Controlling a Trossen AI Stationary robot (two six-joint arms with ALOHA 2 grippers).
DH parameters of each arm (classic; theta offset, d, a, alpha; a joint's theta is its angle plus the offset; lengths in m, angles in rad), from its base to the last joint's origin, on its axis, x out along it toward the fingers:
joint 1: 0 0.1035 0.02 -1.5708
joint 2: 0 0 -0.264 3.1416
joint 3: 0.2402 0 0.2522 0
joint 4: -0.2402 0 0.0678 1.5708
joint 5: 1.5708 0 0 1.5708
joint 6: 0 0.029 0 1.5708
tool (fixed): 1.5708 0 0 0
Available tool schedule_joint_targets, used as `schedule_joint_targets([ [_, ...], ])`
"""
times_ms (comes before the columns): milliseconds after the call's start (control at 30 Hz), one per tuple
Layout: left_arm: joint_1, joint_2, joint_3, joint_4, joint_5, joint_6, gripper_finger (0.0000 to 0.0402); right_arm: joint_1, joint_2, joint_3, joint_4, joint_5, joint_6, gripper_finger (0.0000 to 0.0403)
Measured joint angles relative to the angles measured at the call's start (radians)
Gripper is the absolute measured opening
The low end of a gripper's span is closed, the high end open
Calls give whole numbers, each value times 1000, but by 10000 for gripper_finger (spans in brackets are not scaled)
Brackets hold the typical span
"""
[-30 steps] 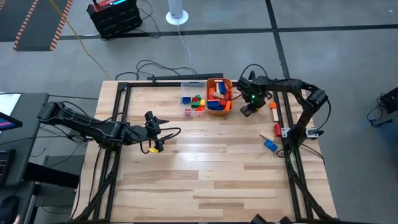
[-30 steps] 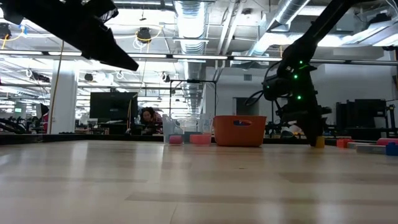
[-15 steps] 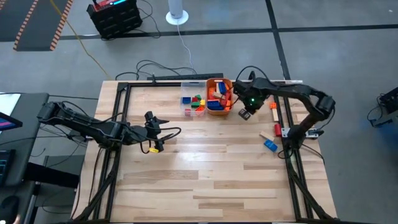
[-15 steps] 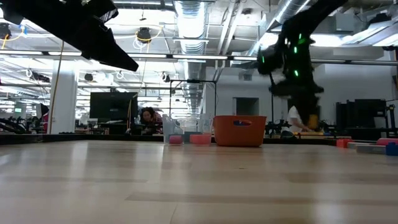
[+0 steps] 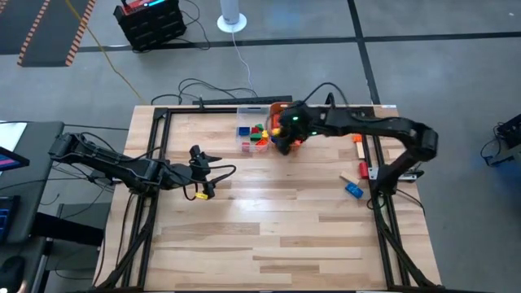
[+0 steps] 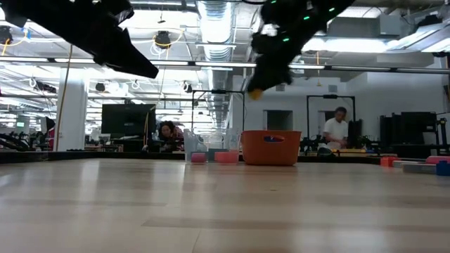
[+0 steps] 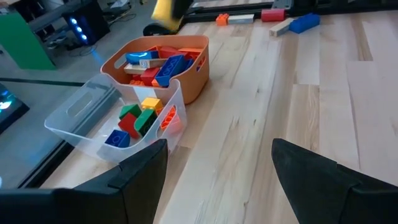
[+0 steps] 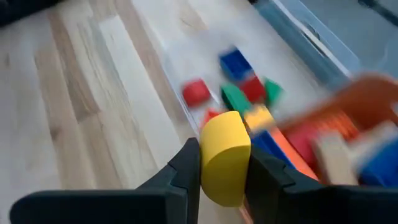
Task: Sort blocks by size
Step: Put the yellow half-circle block into the clear bin, then put the orange square game piece into the clear bin
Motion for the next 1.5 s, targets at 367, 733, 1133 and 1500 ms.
schedule_joint_targets([
  [367,0,0,0,18,0,20,280,11,360,311,-12,-2,-163,156],
  [733,-3,0,0,11,0,13,280,2,297,460,-585,53,-179,253],
  [1133,-21,0,0,-34,1,-45,280,-123,22,77,-920,155,115,255],
  [1500,-22,0,0,34,0,13,280,-321,96,-110,-918,268,7,256],
])
